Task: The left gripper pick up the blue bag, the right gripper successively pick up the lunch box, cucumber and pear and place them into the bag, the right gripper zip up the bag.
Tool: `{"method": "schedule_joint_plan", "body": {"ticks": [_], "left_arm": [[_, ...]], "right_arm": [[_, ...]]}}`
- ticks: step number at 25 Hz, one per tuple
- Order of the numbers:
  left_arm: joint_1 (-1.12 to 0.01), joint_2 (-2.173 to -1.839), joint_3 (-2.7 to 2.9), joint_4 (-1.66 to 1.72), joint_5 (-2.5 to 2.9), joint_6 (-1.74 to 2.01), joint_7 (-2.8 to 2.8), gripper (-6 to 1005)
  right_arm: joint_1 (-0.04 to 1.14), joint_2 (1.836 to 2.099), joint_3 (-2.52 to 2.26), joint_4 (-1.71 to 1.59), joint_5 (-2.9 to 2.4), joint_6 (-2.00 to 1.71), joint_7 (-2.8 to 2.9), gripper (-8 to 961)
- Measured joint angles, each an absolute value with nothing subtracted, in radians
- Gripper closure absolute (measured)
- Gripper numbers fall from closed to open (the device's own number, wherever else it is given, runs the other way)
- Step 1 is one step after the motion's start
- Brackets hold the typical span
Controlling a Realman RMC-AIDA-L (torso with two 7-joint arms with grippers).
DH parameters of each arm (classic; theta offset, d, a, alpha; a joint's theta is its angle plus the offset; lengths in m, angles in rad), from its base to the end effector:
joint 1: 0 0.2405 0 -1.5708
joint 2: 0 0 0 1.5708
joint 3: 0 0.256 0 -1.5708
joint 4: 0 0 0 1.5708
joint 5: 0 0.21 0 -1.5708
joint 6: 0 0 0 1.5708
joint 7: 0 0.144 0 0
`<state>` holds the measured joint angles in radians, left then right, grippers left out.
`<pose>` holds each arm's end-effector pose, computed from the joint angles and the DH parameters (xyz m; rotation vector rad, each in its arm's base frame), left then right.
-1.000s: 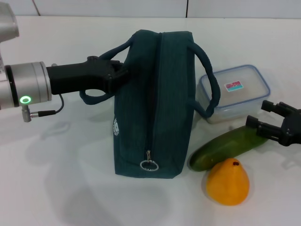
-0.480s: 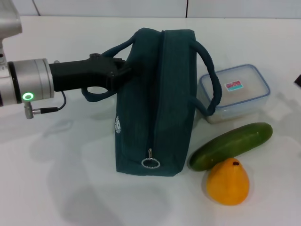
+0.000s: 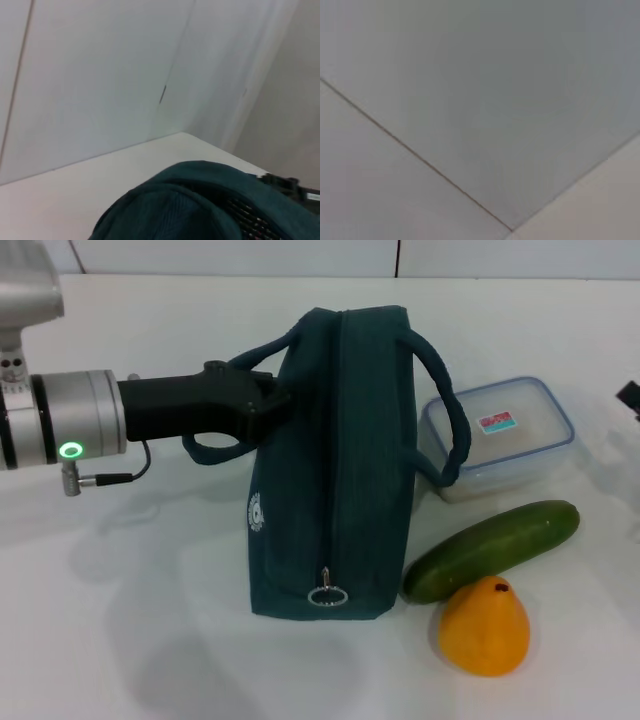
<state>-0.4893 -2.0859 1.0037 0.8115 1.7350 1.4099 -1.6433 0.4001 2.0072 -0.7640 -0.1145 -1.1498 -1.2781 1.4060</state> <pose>-0.2211 0.3493 -0.0043 -2.6795 -0.7474 -0.7816 0.3486 0.3097 0.0059 -1.6932 1.3920 1.2353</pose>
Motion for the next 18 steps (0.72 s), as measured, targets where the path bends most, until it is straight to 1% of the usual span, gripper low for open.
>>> {"method": "schedule_joint_plan", "body": {"ticks": [8, 14, 18], "left_arm": [[-0.492, -2.085, 1.011, 0.812, 1.741, 1.411, -1.640, 958], [-0.496, -2.085, 1.020, 0.818, 1.743, 1.416, -1.640, 958], [-0.498, -2.084, 1.034, 0.819, 1.739, 1.416, -1.640, 958]], "right_arm": [[0.463, 2.011, -0.793, -0.063, -1.158, -1.221, 1.484, 134], [0.470, 2.013, -0.811, -0.062, -1.159, -1.213, 1.540, 234], [0.474, 2.014, -0.816, -0.062, -1.159, -1.209, 1.557, 228]]}}
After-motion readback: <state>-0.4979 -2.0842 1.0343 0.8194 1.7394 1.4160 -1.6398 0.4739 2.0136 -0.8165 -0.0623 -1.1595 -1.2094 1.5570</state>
